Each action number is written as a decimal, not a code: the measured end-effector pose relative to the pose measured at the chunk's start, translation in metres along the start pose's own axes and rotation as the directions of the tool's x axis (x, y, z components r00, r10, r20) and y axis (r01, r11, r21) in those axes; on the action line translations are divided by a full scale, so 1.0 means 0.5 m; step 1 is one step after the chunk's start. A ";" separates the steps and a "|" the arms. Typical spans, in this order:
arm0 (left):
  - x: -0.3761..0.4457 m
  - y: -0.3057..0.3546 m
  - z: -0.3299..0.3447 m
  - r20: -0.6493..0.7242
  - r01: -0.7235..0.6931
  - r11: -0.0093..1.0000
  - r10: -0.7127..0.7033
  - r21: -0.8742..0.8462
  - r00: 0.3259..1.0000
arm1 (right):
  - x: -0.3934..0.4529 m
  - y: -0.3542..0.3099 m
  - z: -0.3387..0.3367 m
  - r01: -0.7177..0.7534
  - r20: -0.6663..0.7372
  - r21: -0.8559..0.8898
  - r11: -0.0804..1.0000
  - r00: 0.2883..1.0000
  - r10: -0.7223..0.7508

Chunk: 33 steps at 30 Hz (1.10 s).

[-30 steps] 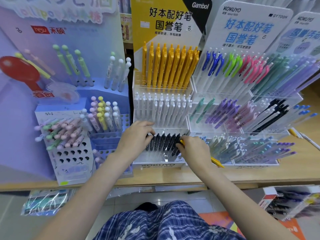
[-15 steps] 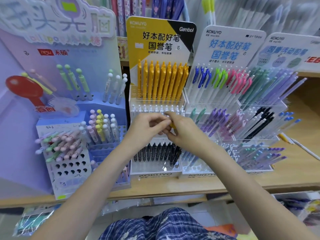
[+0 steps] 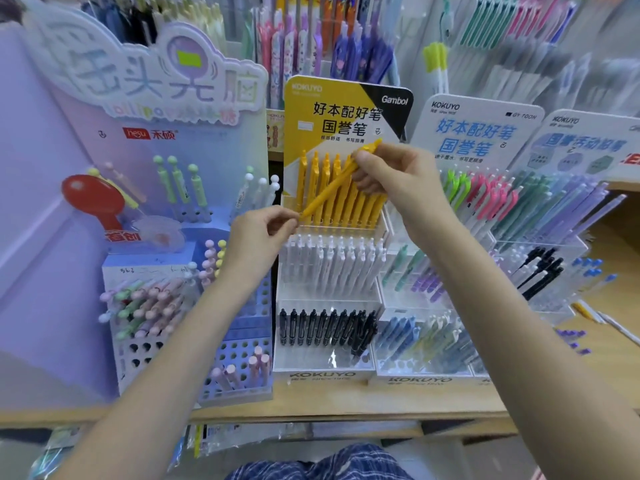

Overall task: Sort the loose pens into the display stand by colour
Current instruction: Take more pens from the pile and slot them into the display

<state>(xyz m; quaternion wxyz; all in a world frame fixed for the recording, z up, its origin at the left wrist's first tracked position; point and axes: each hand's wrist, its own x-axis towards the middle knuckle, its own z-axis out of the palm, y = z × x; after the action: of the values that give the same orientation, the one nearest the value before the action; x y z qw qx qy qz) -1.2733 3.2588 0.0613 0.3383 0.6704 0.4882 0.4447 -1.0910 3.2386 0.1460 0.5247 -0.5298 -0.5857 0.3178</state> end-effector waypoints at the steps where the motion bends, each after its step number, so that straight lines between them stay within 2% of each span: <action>1: 0.007 -0.004 0.001 -0.001 -0.025 0.986 0.026 0.164 1.000 | 0.020 -0.007 0.012 0.054 -0.026 -0.104 0.993 0.998 -0.057; 3: 0.017 -0.010 0.005 0.084 -0.062 0.912 0.030 0.406 0.996 | 0.053 -0.015 0.038 0.216 -0.023 -0.386 0.897 0.970 -0.243; 5: 0.018 -0.013 0.007 0.179 -0.094 0.871 0.007 0.482 0.984 | 0.074 -0.020 0.060 0.350 0.110 -0.570 0.743 0.929 -0.353; 9: 0.022 -0.010 -0.006 0.210 -0.106 0.881 0.008 0.461 0.978 | 0.110 -0.013 0.078 0.516 0.388 -0.656 0.551 0.857 -0.340; 14: 0.023 -0.010 -0.007 0.239 -0.116 0.862 -0.006 0.493 0.971 | 0.128 -0.001 0.079 0.563 0.541 -0.649 0.511 0.814 -0.211; 18: 0.032 -0.006 -0.009 0.230 -0.114 0.838 -0.014 0.533 0.973 | 0.138 -0.008 0.090 0.545 0.564 -0.641 0.541 0.812 -0.150; 26: 0.032 -0.013 -0.009 0.256 -0.136 0.836 -0.005 0.532 0.967 | 0.151 0.003 0.116 0.478 0.537 -0.752 0.453 0.843 0.001; 29: 0.034 -0.016 -0.006 0.238 -0.132 0.845 0.006 0.519 0.971 | 0.157 0.016 0.130 0.477 0.470 -0.821 0.315 0.877 -0.101; 33: 0.031 -0.019 -0.004 0.216 -0.122 0.847 0.009 0.517 0.976 | 0.156 0.042 0.141 0.413 0.388 -0.823 0.390 0.910 -0.146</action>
<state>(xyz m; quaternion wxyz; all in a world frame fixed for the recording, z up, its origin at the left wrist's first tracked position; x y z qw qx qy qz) -1.2763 3.2764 0.0579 0.1746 0.7960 0.5306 0.2334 -1.1433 3.3310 0.1306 0.1331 -0.5726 -0.8061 -0.0677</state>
